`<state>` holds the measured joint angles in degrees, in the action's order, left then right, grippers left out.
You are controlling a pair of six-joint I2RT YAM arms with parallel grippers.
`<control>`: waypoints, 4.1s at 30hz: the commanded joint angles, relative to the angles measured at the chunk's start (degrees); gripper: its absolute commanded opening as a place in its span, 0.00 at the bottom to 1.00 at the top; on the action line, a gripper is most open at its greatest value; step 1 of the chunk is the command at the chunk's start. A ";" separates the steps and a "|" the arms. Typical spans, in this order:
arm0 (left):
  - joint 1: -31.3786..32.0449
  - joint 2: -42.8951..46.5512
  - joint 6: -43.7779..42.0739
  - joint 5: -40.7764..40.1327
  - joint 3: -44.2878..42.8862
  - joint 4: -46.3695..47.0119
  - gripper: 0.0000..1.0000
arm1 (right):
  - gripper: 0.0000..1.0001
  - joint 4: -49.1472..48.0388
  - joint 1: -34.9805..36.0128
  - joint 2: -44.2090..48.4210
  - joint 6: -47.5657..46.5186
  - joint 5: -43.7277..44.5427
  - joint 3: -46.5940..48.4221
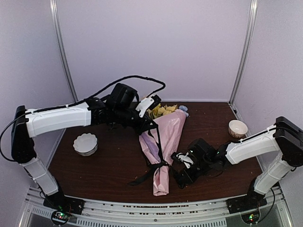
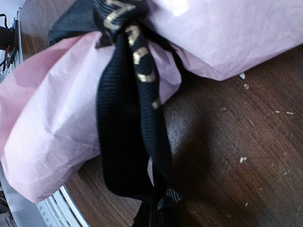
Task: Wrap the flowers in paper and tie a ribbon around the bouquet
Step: Adjust the tied bouquet to the folded bouquet, then reset both arms
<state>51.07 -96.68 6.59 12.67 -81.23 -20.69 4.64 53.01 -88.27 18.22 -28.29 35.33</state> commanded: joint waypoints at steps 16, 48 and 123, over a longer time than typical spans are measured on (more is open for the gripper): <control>-10.02 8.09 20.48 -10.48 33.84 11.02 0.00 | 0.00 1.05 0.25 1.34 2.44 -0.87 -6.24; -15.38 -0.48 21.36 -9.18 36.63 8.71 0.00 | 0.00 3.41 -0.52 3.36 12.54 -0.67 -14.66; -37.30 20.66 9.51 -41.33 21.30 6.38 0.94 | 1.00 -10.83 -49.80 37.31 -5.59 36.23 -0.22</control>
<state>16.69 -75.53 18.50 -18.26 -63.18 -15.33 2.57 4.01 -53.17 13.23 0.58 38.30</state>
